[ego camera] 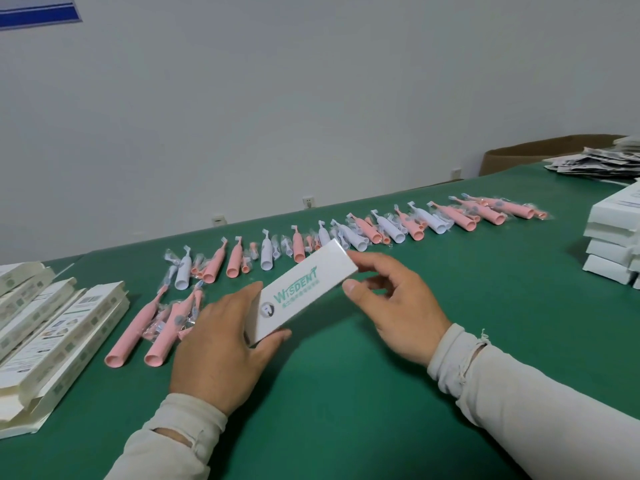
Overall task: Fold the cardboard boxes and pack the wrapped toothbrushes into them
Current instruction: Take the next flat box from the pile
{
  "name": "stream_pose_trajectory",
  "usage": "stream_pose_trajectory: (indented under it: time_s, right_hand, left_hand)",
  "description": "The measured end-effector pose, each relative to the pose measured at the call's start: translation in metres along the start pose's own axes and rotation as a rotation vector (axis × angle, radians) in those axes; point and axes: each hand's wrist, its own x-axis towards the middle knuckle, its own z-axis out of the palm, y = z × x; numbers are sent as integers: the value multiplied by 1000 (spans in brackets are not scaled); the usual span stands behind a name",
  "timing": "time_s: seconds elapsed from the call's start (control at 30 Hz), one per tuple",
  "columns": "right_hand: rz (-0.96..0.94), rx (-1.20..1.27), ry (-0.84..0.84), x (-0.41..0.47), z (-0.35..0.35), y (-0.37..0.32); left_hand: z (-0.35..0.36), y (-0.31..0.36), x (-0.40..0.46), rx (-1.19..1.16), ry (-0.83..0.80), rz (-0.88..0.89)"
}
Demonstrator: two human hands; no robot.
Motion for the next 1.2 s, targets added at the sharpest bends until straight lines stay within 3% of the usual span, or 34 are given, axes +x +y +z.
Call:
stream_pose_trajectory:
  time_s: [0.1,0.17,0.2,0.27,0.33,0.47,0.53,0.63,0.77,0.97,1.07,1.2]
  right_hand:
    - [131,252,44,5,3,6]
    - [174,277,114,10,0,7]
    - [171,170,132,10,-3,7]
    - [72,-297,137,7,-10,1]
    - [-170,-725,77,-2,-9,-11]
    - [-549,-1002,-343,-29,15,-39]
    - [-618,-1168,-381,-34,19,-49]
    - [-671,-1344,-206,-33,0,-66]
    - [-664,-1302,144,-28,-69,-79]
    - [-316,-1354,746,-46,-217,-64]
    - [-111,-1333,834,-54,-261,-43]
    - [75,-1292,811,-53,-290,-22]
  left_hand:
    - [7,10,-5,-105,-45,69]
    - [12,15,-8,-313,-107,-4]
    - [15,16,-8,-416,-115,-54]
    - [19,15,-7,-537,-95,-116]
    - [19,14,-5,-609,-70,-168]
    - [15,26,-5,-740,-69,-240]
    - [11,40,-5,-811,-111,-235]
    - [1,66,-3,-983,-225,-123]
    - [-7,101,9,-1323,-310,-45]
    - [43,103,-1,-938,-154,-18]
    - [57,87,-3,-815,-157,-42]
    - [58,79,-2,-828,-127,-79]
